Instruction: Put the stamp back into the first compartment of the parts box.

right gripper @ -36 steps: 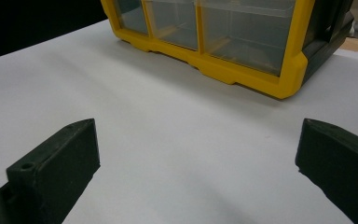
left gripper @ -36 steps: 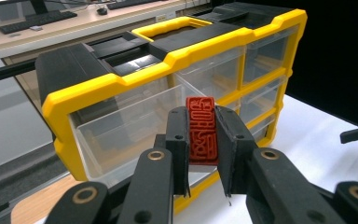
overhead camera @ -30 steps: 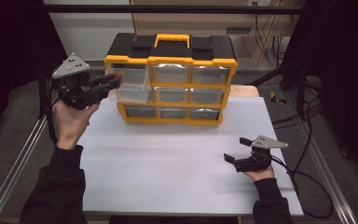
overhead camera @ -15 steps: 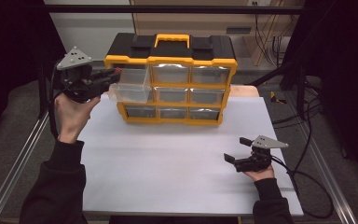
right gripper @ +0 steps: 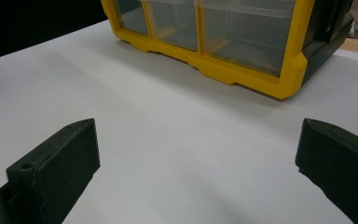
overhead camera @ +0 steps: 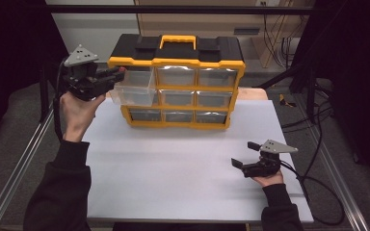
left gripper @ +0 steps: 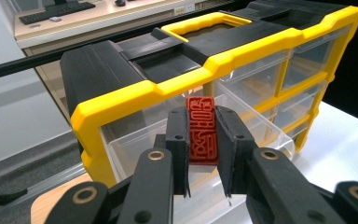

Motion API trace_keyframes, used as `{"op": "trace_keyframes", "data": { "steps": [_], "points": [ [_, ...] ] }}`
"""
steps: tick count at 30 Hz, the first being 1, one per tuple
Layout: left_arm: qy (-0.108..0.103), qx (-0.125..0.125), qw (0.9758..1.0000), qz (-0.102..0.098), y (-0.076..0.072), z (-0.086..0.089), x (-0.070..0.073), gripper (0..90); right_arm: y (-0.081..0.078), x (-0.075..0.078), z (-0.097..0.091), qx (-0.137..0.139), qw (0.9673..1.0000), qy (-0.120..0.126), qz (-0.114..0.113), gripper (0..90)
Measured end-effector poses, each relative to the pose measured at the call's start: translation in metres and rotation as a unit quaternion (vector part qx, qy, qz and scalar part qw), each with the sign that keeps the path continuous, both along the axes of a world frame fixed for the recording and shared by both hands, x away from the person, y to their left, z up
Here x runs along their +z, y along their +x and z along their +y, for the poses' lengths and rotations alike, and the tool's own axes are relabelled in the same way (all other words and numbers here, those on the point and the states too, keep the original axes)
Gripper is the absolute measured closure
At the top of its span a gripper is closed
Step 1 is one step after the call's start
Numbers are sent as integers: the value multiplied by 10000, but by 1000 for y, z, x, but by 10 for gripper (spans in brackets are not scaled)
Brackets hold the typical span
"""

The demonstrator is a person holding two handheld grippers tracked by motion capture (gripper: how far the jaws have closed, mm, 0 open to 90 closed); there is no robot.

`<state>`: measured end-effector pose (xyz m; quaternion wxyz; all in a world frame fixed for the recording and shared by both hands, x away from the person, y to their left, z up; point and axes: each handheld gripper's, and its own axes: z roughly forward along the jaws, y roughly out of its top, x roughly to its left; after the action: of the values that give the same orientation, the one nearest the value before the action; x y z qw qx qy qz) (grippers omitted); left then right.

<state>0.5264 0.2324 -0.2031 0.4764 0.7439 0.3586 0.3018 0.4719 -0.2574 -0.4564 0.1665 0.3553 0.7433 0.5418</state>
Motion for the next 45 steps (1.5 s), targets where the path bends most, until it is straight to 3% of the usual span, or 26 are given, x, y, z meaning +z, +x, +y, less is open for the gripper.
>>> {"op": "trace_keyframes", "data": {
  "steps": [16, 45],
  "points": [
    [94, 111, 9997, 171, 18, 0, -11, 760, 0, 0, 0, 5, 10000, -2, -4, 2],
    [241, 241, 9983, 477, 31, 0, -25, 756, 0, 0, 0, 9, 10000, 7, 1, 2]
  ]
}}
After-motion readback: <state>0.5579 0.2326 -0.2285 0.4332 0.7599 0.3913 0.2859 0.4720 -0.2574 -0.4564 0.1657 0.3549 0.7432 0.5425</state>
